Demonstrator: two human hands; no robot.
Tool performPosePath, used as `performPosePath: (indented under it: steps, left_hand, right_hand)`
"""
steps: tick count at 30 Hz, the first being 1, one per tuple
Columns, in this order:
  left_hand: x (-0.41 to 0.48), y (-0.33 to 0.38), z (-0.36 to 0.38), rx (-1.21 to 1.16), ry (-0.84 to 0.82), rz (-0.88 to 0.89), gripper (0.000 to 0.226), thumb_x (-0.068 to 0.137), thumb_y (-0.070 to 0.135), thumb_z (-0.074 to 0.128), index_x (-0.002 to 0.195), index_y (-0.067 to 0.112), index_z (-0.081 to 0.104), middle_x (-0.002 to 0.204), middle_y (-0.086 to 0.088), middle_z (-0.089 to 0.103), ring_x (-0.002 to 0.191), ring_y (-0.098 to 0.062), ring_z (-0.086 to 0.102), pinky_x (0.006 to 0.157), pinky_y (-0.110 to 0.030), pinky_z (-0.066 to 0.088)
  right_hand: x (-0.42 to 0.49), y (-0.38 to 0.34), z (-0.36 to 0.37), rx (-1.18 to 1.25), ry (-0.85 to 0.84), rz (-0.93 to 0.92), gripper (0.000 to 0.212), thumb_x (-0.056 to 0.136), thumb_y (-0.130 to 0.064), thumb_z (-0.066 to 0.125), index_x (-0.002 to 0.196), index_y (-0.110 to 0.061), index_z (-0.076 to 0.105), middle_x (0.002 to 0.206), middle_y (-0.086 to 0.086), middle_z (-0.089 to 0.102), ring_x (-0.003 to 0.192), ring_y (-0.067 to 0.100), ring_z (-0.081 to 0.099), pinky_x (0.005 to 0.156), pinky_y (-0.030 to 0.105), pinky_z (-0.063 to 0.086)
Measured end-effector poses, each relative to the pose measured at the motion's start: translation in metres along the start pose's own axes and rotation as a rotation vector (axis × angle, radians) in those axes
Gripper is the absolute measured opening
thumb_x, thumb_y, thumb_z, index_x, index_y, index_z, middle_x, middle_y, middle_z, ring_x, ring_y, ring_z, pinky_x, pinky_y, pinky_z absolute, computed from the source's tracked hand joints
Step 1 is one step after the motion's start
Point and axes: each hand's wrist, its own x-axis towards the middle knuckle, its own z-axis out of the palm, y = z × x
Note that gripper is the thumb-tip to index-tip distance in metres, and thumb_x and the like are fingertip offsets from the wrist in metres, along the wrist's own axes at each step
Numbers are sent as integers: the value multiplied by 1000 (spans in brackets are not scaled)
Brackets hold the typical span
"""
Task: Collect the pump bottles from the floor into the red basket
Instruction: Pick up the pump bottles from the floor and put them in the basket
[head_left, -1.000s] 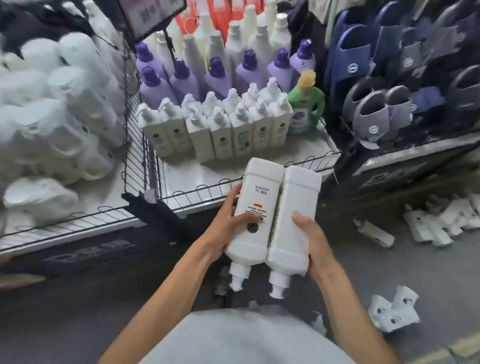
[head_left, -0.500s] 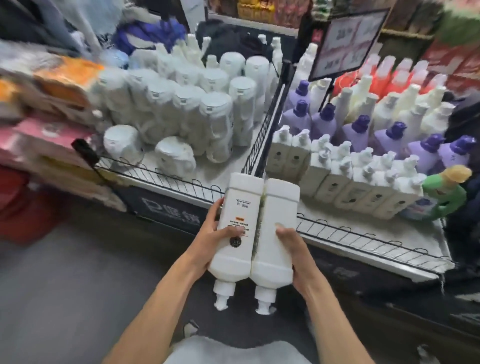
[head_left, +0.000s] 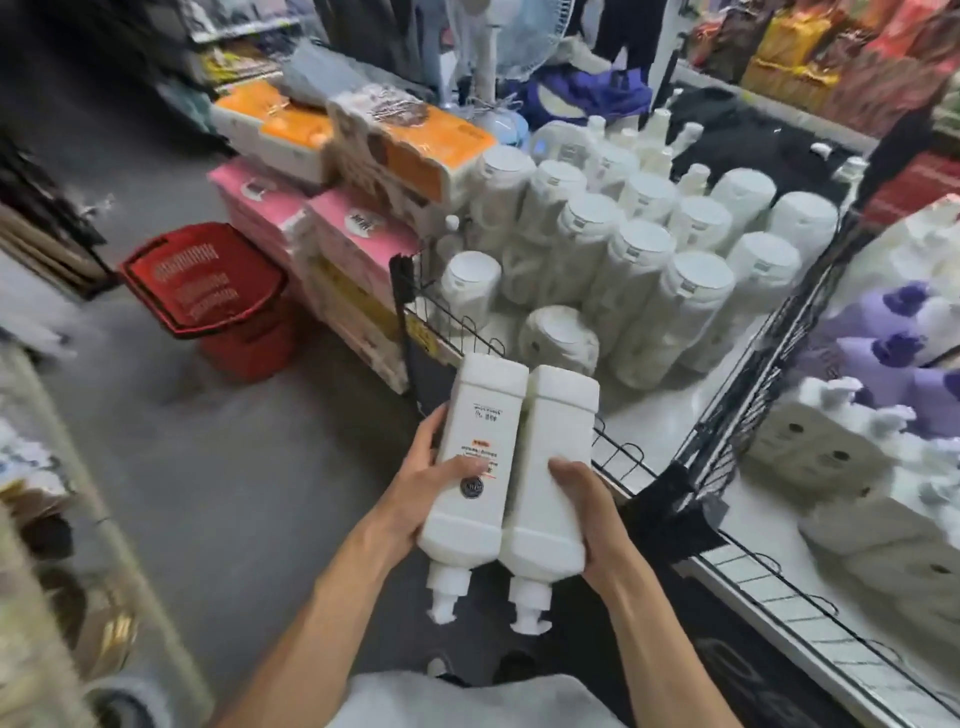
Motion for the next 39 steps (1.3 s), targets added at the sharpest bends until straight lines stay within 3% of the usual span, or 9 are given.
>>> performPosePath:
  steps: [2, 6, 12, 20, 24, 30, 35, 39]
  left_hand:
    - [5, 10, -24, -36, 58, 10, 102, 57, 20, 91, 146, 35, 41, 122, -8, 73, 108, -35, 71, 88, -55, 58]
    - [22, 30, -61, -107, 195, 57, 102, 52, 22, 90, 143, 33, 45, 118, -8, 74, 105, -36, 72, 85, -55, 59]
    - [51, 64, -101, -183, 381, 106, 87, 64, 11, 80, 142, 30, 47, 126, -10, 70, 107, -34, 71, 78, -47, 61]
    - [76, 104, -148, -252, 561, 132, 72, 67, 16, 80, 131, 38, 53, 116, -1, 75, 100, -27, 74, 71, -39, 60]
    - [84, 119, -182, -288, 663, 151, 72, 77, 4, 79, 134, 37, 52, 114, -1, 76, 95, -23, 75, 66, -34, 60]
    - [103, 148, -252, -287, 704, 159, 70, 88, -6, 65, 145, 31, 45, 98, 4, 79, 80, -16, 76, 57, -28, 57]
    - [113, 179, -317, -301, 707, 165, 70, 88, -4, 65, 146, 29, 45, 100, 3, 79, 83, -17, 76, 59, -28, 57]
    - [126, 213, -368, -289, 677, 169, 67, 89, 0, 67, 145, 29, 46, 108, 1, 77, 88, -18, 76, 62, -28, 58]
  right_hand:
    - [23, -3, 23, -36, -28, 42, 61, 82, -31, 66, 137, -7, 56, 124, 22, 69, 112, 43, 68, 87, 51, 58]
    - [76, -8, 60, -127, -108, 105, 62, 82, -33, 67, 138, -7, 55, 124, 22, 69, 112, 44, 67, 91, 56, 56]
    - [151, -23, 115, -247, -246, 200, 63, 79, -36, 66, 134, -7, 57, 117, 21, 72, 105, 41, 70, 76, 46, 61]
    - [235, -37, 183, -376, -422, 320, 63, 80, -42, 65, 132, -8, 59, 116, 20, 73, 104, 40, 71, 78, 46, 60]
    - [269, -29, 223, -413, -478, 372, 62, 78, -42, 65, 131, -8, 59, 113, 19, 74, 99, 37, 73, 70, 41, 60]
    - [318, -8, 294, -503, -480, 392, 69, 77, -46, 69, 135, -11, 55, 116, 18, 72, 104, 39, 71, 79, 48, 61]
    - [348, 4, 361, -501, -483, 415, 66, 76, -44, 69, 133, -12, 56, 113, 17, 74, 97, 34, 74, 72, 42, 60]
    - [373, 11, 411, -484, -466, 400, 65, 77, -42, 70, 133, -12, 56, 115, 17, 73, 102, 37, 72, 79, 48, 61]
